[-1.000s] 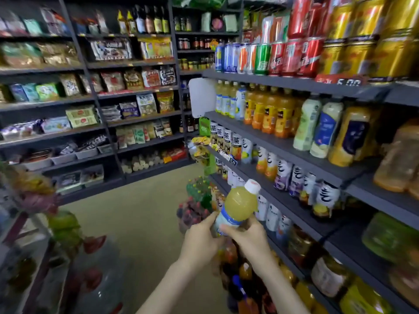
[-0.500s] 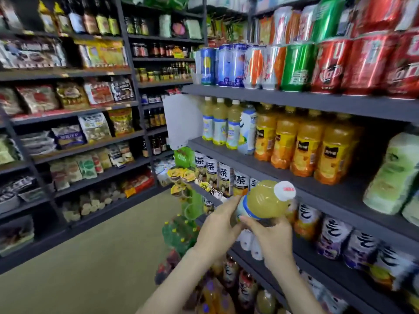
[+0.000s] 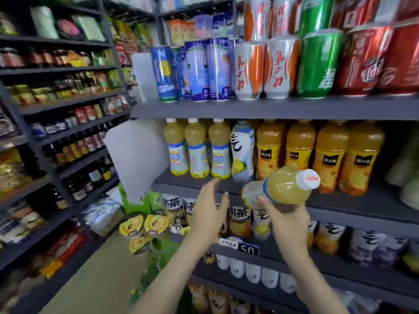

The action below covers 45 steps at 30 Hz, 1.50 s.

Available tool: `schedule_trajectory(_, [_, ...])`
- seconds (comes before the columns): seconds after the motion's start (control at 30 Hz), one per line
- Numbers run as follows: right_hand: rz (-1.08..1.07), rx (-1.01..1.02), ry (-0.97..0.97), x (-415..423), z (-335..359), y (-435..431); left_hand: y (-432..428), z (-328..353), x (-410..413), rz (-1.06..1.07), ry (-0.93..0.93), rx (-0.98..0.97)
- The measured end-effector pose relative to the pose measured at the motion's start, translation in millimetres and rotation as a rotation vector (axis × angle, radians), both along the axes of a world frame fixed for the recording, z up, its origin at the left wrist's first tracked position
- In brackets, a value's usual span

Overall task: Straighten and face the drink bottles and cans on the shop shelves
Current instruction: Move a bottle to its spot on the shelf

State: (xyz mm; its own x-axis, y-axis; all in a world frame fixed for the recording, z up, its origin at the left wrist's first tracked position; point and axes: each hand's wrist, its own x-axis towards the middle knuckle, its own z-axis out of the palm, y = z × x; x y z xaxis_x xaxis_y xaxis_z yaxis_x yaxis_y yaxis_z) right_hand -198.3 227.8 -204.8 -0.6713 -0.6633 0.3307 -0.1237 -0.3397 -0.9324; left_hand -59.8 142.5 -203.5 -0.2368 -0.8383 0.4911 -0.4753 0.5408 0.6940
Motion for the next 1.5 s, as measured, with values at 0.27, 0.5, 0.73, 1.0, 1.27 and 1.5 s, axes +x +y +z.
schedule_trajectory(0.27, [-0.263, 0.071, 0.052, -8.2, 5.8, -15.1, -87.2, 21.4, -60.1, -0.111, 0.100, 0.133])
schedule_trajectory(0.5, [-0.330, 0.080, 0.096, -22.3, 17.2, -23.7, -100.1, 16.0, -106.3, -0.007, 0.114, 0.133])
schedule_trajectory(0.73, [-0.248, 0.121, 0.174, -23.1, 15.4, -26.9, -83.5, 11.7, -86.5, -0.013, 0.170, 0.070])
schedule_trajectory(1.0, [-0.193, 0.230, 0.334, -6.9, 26.7, -73.1, -67.5, 7.3, -8.4, -0.177, 0.406, 0.169])
schedule_trajectory(1.27, [-0.263, 0.311, 0.491, 3.3, 27.4, -143.4, -82.5, 18.4, 41.1, -0.152, 0.362, 0.209])
schedule_trajectory(1.5, [-0.268, 0.336, 0.452, 17.5, 26.1, -145.2, -75.6, 8.4, 54.8, -0.167, 0.276, 0.230])
